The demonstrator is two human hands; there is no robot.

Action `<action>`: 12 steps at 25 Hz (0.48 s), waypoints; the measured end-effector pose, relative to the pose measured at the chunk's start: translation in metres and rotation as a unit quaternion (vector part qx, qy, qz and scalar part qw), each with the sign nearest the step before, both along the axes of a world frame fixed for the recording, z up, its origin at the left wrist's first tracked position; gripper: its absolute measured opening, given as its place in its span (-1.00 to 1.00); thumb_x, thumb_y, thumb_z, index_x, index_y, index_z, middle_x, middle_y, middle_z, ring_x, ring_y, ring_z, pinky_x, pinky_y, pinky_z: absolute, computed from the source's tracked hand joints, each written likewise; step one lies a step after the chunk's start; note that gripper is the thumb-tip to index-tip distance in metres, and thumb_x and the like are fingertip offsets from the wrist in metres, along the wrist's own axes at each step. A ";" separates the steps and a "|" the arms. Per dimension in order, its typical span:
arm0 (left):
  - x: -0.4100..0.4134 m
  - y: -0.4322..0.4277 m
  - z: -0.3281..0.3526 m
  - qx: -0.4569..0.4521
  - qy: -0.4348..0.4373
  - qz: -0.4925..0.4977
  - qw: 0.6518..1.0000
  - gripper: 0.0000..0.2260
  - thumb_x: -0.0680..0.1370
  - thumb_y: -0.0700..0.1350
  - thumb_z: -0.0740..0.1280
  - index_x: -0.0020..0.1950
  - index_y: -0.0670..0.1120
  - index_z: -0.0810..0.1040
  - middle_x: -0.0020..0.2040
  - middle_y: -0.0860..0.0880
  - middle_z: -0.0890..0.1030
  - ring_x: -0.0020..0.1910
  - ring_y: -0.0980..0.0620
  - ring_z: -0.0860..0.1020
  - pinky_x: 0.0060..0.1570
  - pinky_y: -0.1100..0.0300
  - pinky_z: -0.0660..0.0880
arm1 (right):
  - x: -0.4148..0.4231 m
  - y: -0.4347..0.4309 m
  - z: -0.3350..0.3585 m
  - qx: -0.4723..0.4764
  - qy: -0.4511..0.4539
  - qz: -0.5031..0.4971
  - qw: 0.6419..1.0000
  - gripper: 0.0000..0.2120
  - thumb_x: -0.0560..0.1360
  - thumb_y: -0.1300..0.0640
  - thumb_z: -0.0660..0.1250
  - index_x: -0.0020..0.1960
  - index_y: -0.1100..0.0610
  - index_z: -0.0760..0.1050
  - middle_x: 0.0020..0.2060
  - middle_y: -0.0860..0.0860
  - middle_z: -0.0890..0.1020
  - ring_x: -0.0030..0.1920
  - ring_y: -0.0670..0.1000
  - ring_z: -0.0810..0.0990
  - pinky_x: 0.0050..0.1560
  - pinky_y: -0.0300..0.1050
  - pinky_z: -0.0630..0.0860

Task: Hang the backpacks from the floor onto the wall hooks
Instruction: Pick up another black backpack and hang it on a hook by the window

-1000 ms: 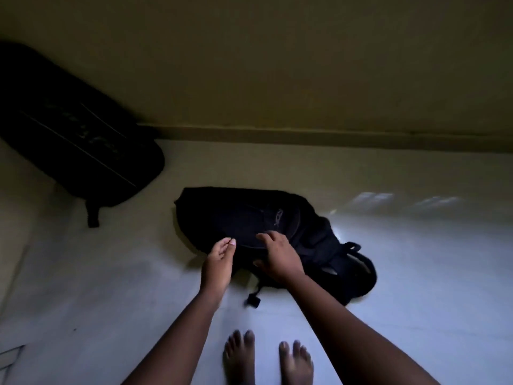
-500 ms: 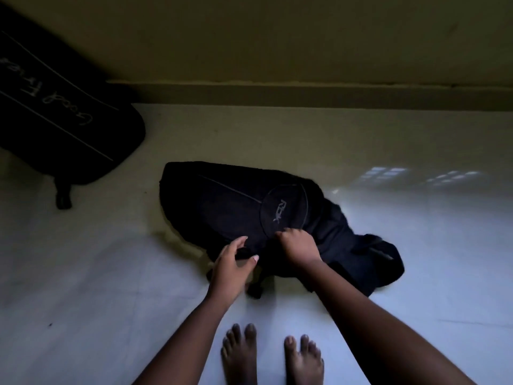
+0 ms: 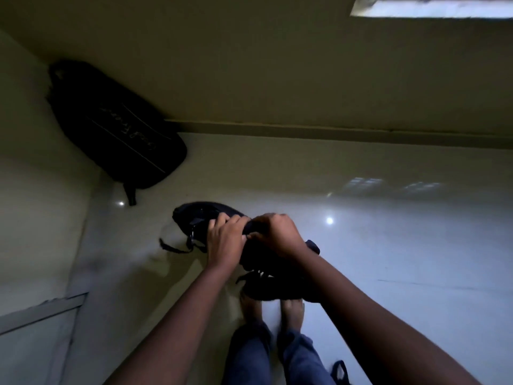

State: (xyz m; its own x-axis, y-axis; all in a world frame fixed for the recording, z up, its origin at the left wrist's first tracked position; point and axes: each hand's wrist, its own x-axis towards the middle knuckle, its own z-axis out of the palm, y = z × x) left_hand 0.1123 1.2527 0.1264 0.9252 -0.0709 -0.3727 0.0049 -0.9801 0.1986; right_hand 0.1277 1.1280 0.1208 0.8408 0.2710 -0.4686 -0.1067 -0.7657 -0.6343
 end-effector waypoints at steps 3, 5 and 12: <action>-0.029 0.006 0.055 -0.026 -0.014 0.034 0.999 -0.61 0.48 -0.18 0.31 0.29 0.05 0.46 0.15 0.01 0.60 0.13 -0.08 0.43 0.13 0.09 0.32 | -0.036 -0.003 0.066 0.038 -0.008 -0.050 0.998 -0.67 0.41 0.17 0.36 0.18 0.09 0.57 0.11 0.06 0.63 0.11 0.07 0.60 0.15 -0.18 0.45; -0.042 0.010 0.081 -0.040 -0.005 0.079 0.996 -0.62 0.49 -0.21 0.30 0.29 0.02 0.48 0.14 -0.06 0.60 0.12 -0.13 0.44 0.13 0.07 0.33 | -0.055 -0.008 0.100 0.073 -0.033 -0.135 0.988 -0.72 0.43 0.23 0.35 0.13 0.11 0.61 0.07 0.04 0.66 0.06 -0.01 0.62 0.10 -0.30 0.44; -0.076 -0.007 0.143 -0.129 -0.003 0.214 0.968 -0.61 0.48 -0.27 0.30 0.29 -0.01 0.51 0.11 -0.20 0.50 0.12 -0.21 0.40 0.17 0.05 0.35 | -0.093 -0.018 0.162 0.277 0.247 -0.538 0.757 -0.66 0.41 -0.14 0.38 -0.30 0.12 0.48 -0.41 0.01 0.52 -0.36 -0.04 0.50 -0.22 -0.11 0.57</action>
State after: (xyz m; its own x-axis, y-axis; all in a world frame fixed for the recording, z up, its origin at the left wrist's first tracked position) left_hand 0.0360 1.2454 0.2699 0.8924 0.2294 -0.3886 0.3980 -0.8060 0.4382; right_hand 0.0346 1.1102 0.2825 0.4732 -0.1767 -0.8631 -0.8086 0.3017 -0.5051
